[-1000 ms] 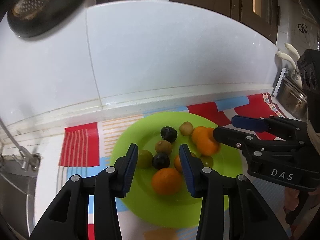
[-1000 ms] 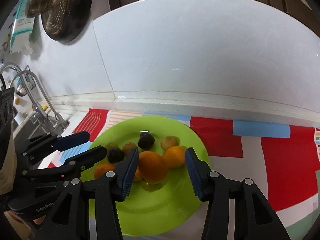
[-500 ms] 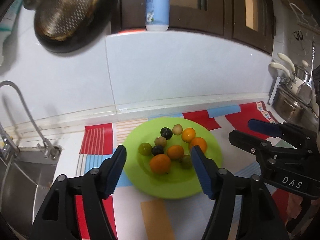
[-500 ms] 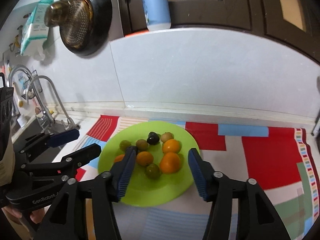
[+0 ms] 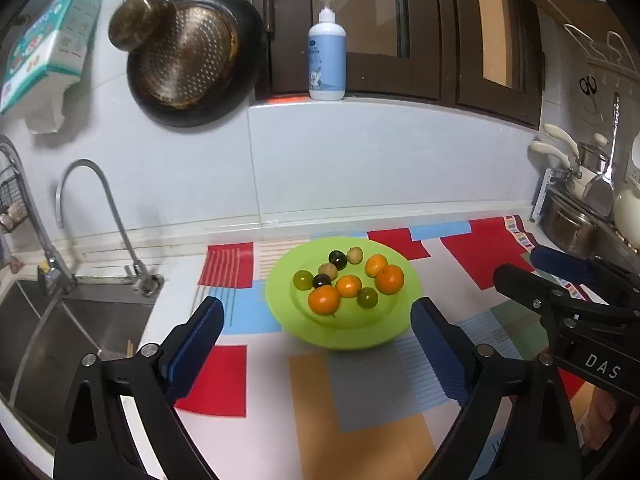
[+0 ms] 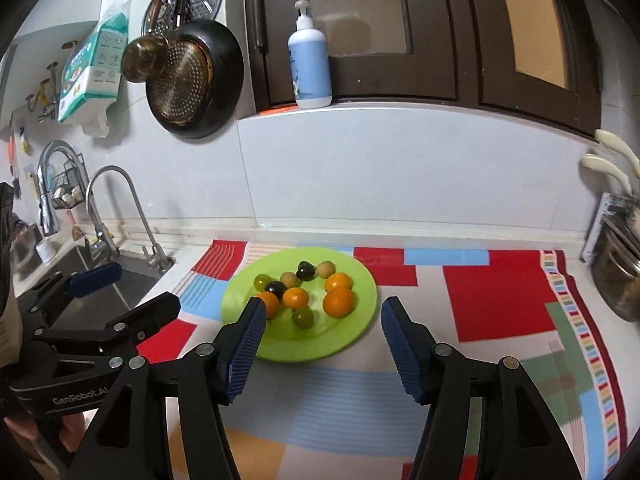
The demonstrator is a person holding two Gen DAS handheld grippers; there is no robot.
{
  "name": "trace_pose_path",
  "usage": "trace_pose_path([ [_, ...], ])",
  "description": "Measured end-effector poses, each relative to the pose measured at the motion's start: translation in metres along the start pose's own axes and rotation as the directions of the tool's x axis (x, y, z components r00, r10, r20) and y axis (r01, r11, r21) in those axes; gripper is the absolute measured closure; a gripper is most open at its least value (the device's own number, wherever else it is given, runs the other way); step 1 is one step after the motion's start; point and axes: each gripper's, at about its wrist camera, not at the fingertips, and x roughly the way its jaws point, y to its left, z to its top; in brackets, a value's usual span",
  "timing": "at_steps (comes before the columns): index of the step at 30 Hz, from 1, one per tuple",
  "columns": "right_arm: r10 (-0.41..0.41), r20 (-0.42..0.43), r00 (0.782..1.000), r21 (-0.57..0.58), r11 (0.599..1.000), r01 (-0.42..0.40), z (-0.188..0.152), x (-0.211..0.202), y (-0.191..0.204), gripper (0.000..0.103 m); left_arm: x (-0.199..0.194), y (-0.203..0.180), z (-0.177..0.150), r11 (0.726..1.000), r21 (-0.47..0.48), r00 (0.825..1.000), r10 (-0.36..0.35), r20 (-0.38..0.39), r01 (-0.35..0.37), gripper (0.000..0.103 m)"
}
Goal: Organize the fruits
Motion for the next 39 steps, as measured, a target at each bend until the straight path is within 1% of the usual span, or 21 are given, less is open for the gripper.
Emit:
trace_pose_path([
  [2, -0.006, 0.004, 1.000, 0.000, 1.000, 0.006, -0.004, -0.010, 0.002, 0.040, -0.011, 0.000, -0.004, 1.000, -0.001, 1.000, 0.003, 0.004, -0.003, 0.003],
  [7, -0.037, 0.020, 0.999, -0.016, 0.999, 0.037, -0.015, -0.038, 0.010, 0.040, -0.038, -0.001, -0.014, 1.000, 0.005, 1.000, 0.023, 0.014, -0.023, 0.001],
  [10, -0.051, 0.026, 0.998, -0.023, 0.998, 0.052, -0.022, -0.053, 0.014, 0.040, -0.051, -0.003, -0.020, 1.000, 0.018, 1.000, 0.020, 0.014, -0.020, 0.001],
  [18, -0.056, 0.029, 0.998, -0.015, 0.998, 0.056, -0.040, -0.093, 0.021, 0.039, -0.088, -0.008, -0.033, 0.999, 0.045, 0.999, 0.026, 0.043, -0.028, 0.000],
  [28, -0.068, 0.017, 0.998, 0.000, 0.998, 0.068, -0.054, -0.114, 0.020, 0.040, -0.111, -0.013, -0.039, 0.996, 0.070, 0.997, 0.043, 0.067, -0.048, 0.000],
  [36, -0.070, 0.022, 0.997, -0.004, 0.998, 0.070, -0.058, -0.122, 0.021, 0.039, -0.118, -0.014, -0.043, 0.997, 0.063, 0.997, 0.051, 0.052, -0.054, 0.000],
  [39, -0.071, 0.019, 0.997, -0.001, 0.997, 0.071, -0.058, -0.123, 0.021, 0.039, -0.120, -0.014, -0.044, 0.996, 0.062, 0.997, 0.056, 0.057, -0.059, 0.000],
])
